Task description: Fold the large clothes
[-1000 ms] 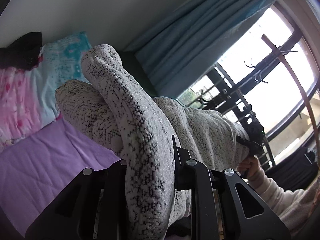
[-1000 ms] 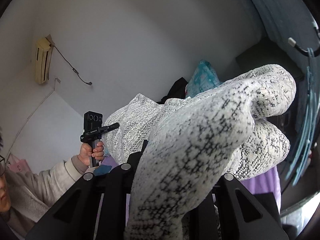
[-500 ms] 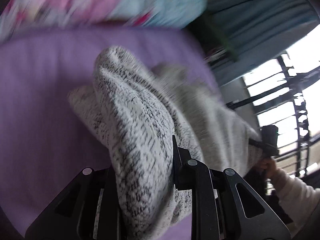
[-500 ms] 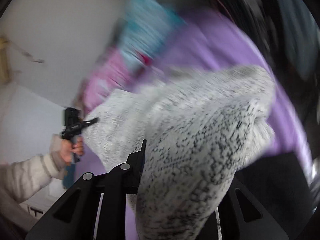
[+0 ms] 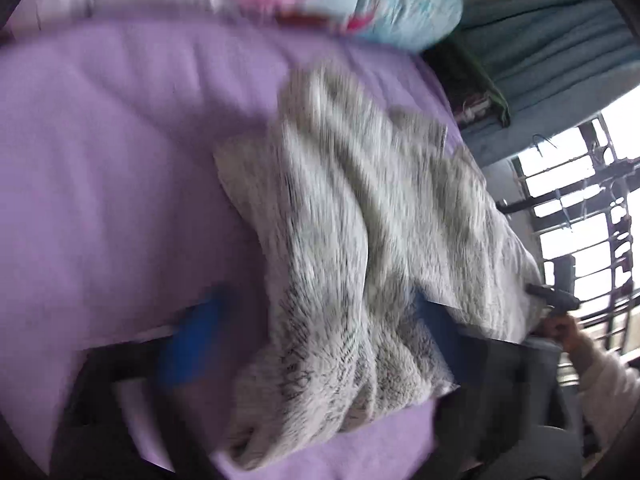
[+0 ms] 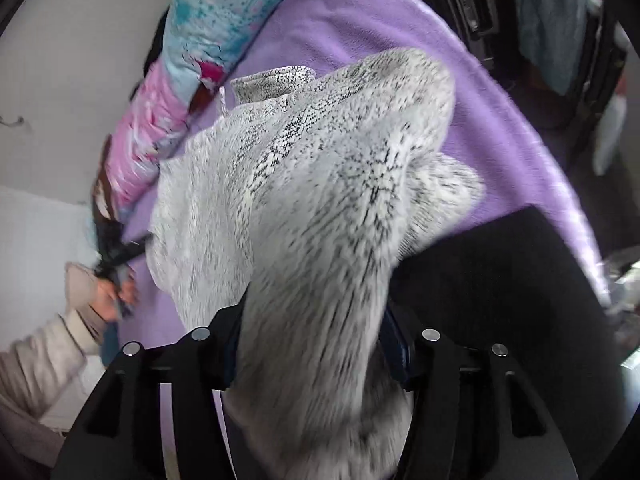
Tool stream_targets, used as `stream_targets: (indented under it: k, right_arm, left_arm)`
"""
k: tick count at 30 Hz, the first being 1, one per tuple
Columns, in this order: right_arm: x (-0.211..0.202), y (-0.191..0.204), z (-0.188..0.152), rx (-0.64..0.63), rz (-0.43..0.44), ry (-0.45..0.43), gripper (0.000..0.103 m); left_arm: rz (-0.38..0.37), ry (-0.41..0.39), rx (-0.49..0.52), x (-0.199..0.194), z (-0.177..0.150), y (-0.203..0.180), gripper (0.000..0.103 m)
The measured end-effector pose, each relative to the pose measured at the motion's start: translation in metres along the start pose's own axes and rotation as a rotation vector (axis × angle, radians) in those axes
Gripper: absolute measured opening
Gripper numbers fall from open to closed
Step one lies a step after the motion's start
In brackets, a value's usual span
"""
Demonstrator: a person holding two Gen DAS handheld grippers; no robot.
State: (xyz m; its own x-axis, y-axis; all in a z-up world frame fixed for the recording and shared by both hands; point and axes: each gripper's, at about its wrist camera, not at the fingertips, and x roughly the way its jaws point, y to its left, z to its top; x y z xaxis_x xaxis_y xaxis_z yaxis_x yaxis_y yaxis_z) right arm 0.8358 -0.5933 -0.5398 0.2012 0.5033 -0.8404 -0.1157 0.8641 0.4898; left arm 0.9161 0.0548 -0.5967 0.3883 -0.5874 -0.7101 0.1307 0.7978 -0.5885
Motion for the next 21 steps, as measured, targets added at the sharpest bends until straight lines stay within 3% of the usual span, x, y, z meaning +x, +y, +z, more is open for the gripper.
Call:
stream_targets:
  k: [3, 4, 6, 7, 10, 13, 15, 18, 21]
  right_arm:
    - [-0.036, 0.021, -0.004, -0.081, -0.151, -0.049, 0.076]
    - [-0.048, 0.036, -0.004, -0.123, -0.203, -0.086, 0.084]
    - [-0.064, 0.064, -0.003, -0.196, -0.265, -0.162, 0.088]
    - [-0.070, 0.082, -0.003, -0.237, -0.290, -0.204, 0.093]
    - [-0.066, 0.131, 0.002, -0.316, -0.392, -0.291, 0.094]
    - [-0.042, 0.153, 0.006, -0.331, -0.421, -0.296, 0.094]
    - [-0.026, 0.158, 0.008, -0.322, -0.416, -0.291, 0.094]
    - [0.007, 0.155, 0.014, -0.282, -0.407, -0.310, 0.094]
    - [0.043, 0.142, 0.019, -0.265, -0.517, -0.324, 0.094]
  left_arm:
    - [0.107, -0.142, 0.049, -0.044, 0.012, -0.012, 0.097]
    - [0.164, -0.166, 0.085, -0.053, 0.015, -0.022, 0.097]
    - [0.298, -0.192, 0.171, -0.059, 0.016, -0.049, 0.097]
    - [0.325, -0.203, 0.193, -0.058, 0.013, -0.060, 0.097]
    - [0.341, -0.226, 0.251, -0.046, -0.003, -0.104, 0.097]
    - [0.298, -0.205, 0.292, -0.019, -0.026, -0.143, 0.097]
    - [0.309, -0.181, 0.329, 0.010, -0.033, -0.162, 0.097]
    - [0.345, -0.147, 0.298, 0.048, -0.039, -0.161, 0.097]
    - [0.363, -0.117, 0.245, 0.075, -0.037, -0.144, 0.097]
